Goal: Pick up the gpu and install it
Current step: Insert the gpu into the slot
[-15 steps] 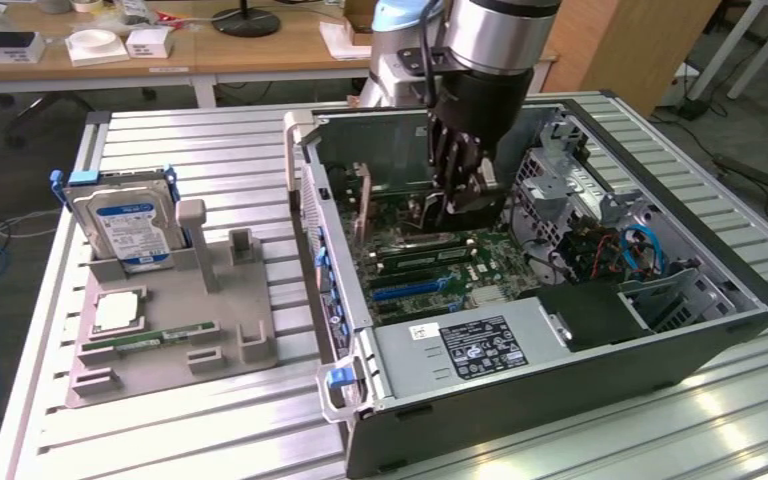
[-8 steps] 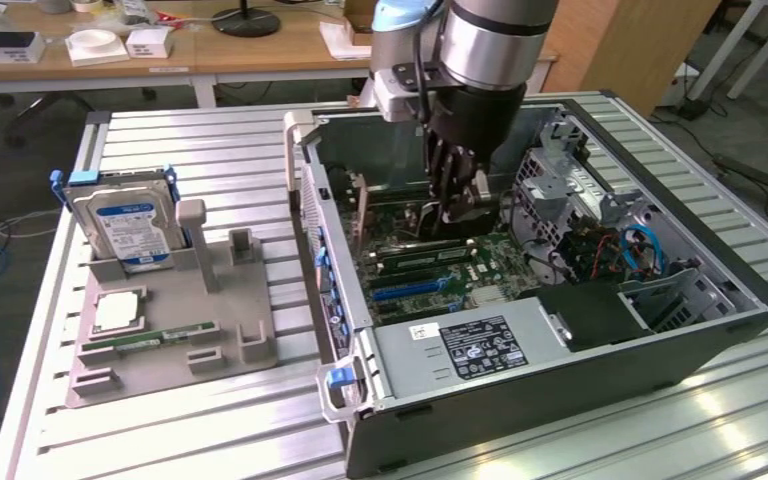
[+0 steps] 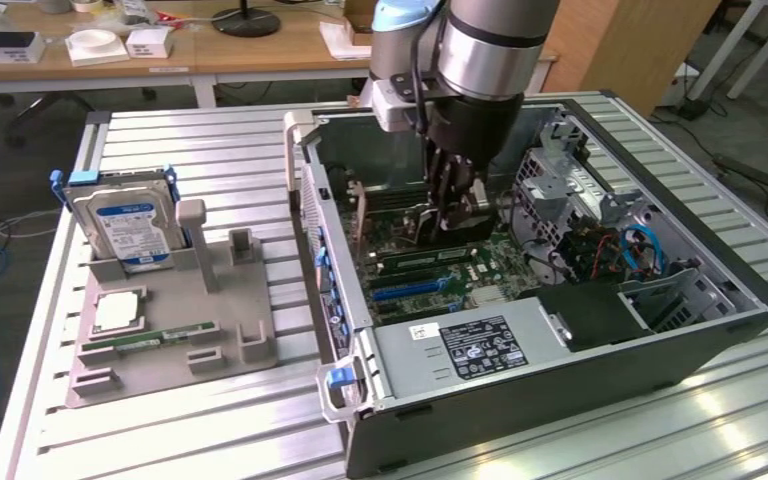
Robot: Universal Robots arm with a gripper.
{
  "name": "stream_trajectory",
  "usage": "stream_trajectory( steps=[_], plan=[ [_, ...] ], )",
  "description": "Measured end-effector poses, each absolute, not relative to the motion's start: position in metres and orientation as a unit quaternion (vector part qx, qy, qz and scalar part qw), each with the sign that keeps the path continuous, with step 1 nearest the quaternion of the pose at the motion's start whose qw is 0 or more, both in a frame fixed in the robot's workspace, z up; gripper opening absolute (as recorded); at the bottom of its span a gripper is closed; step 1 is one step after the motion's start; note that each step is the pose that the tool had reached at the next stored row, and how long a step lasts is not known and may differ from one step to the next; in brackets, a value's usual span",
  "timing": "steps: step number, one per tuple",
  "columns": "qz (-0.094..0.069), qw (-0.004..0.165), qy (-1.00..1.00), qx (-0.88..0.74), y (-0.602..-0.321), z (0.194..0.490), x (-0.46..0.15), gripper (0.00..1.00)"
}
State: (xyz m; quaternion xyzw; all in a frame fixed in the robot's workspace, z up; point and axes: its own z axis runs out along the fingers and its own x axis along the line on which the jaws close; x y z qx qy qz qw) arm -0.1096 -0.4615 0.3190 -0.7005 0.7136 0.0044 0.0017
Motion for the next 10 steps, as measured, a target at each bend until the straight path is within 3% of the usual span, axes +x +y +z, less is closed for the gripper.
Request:
stream_trajectory(
  steps=[10],
  plan=[
    [0.004, 0.002, 0.714, -0.701, -0.4649, 0.3133, -0.1115, 0.27]
  ],
)
